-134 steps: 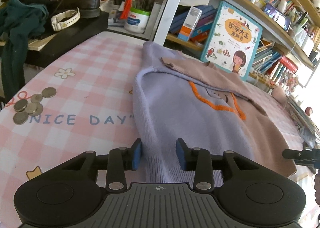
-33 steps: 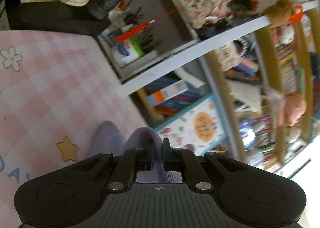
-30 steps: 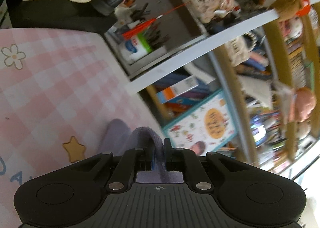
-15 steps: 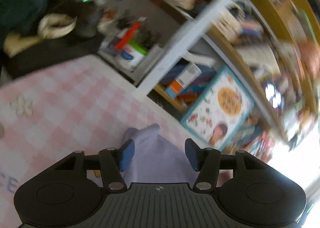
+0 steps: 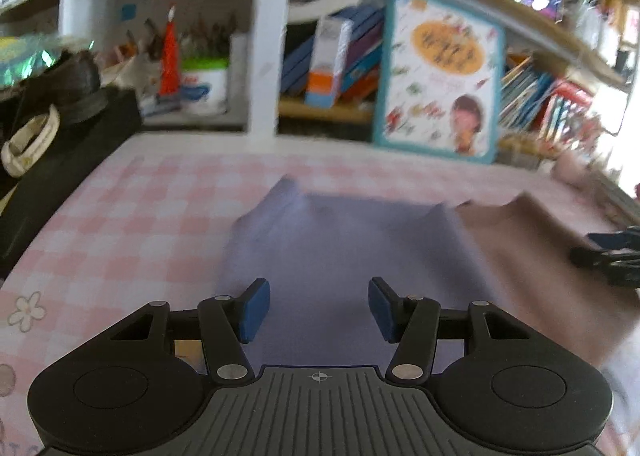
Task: Fold clothes
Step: 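Grasp the lavender hem with the left gripper while the right grasps the pink hem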
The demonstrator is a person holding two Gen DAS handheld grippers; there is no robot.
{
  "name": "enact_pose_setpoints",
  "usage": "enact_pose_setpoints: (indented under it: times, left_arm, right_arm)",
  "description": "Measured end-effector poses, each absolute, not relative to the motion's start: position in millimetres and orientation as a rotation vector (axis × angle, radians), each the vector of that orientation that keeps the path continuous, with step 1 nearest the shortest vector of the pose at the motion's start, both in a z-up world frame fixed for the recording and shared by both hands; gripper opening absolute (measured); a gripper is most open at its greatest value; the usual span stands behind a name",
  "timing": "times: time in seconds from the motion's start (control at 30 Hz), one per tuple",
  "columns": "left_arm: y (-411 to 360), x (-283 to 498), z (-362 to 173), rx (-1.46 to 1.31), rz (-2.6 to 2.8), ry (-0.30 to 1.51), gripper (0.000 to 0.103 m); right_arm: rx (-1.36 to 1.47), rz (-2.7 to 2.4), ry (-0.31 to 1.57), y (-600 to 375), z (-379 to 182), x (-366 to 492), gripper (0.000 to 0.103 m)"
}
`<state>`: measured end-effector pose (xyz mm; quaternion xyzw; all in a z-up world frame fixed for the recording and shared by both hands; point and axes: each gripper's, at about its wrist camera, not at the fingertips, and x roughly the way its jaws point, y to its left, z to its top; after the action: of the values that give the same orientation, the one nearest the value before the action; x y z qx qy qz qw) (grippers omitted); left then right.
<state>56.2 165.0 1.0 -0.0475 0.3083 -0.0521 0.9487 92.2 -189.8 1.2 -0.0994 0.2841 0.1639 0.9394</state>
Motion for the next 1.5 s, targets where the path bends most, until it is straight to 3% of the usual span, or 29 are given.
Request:
enact_pose_setpoints:
  times: [0.23,0.43,0.63,0.67,0.73,0.77,0.8,0.93,1.07,1.27,1.33,1.4,1.47,1.5]
  left_arm:
    - [204,46,14,-0.101,0.004,0.579,0.056]
    - [202,36,18,-0.074,-0.087,0.537,0.067]
    - [195,48,11,-0.081,-0.105,0.546,0.066]
    - [194,51,10,-0.091,-0.105,0.555,0.064]
    - [194,57,6,-0.114,-0.105,0.585,0.041]
    - [195,59,5,-0.13,-0.102,0.597,0.013]
    - [196,61,4,-0.145,-0.1,0.608,0.005]
    - [224,45,15,-0.365,-0.135,0.501,0.005]
    - [221,53,3,-0.316,-0.099,0.583,0.005]
    - [229,56,-7,-0.35,-0.109,0.589,0.011]
    - [232,51,-3,-0.367,-0.133,0.578,0.021]
    - [235,45,0,-0.392,-0.163,0.563,0.054]
    - [235,41,0,-0.405,-0.182,0.557,0.064]
    - [235,42,-1,-0.408,-0.188,0.573,0.064]
  right_arm:
    - [0.047,0.28,0.601,-239,8,104,0.049]
    - [-0.009,0.192,0.532,-236,17,96,0.045]
    - [0.023,0.351,0.549,-225,19,92,0.045]
    - [0.0,0.35,0.556,-221,17,92,0.045]
    - [-0.04,0.34,0.57,-214,13,93,0.033]
    - [-0.053,0.335,0.581,-212,10,94,0.013]
    - [-0.043,0.339,0.586,-213,9,95,0.005]
    - [0.082,0.364,0.526,-229,15,89,0.004]
    - [0.135,0.347,0.608,-235,3,100,0.004]
    - [0.19,0.34,0.645,-240,-10,102,0.005]
    - [0.21,0.339,0.654,-243,-8,100,0.01]
    - [0.241,0.341,0.664,-248,-7,97,0.039]
    - [0.279,0.355,0.681,-252,-8,94,0.042]
    - [0.297,0.362,0.694,-254,-9,92,0.041]
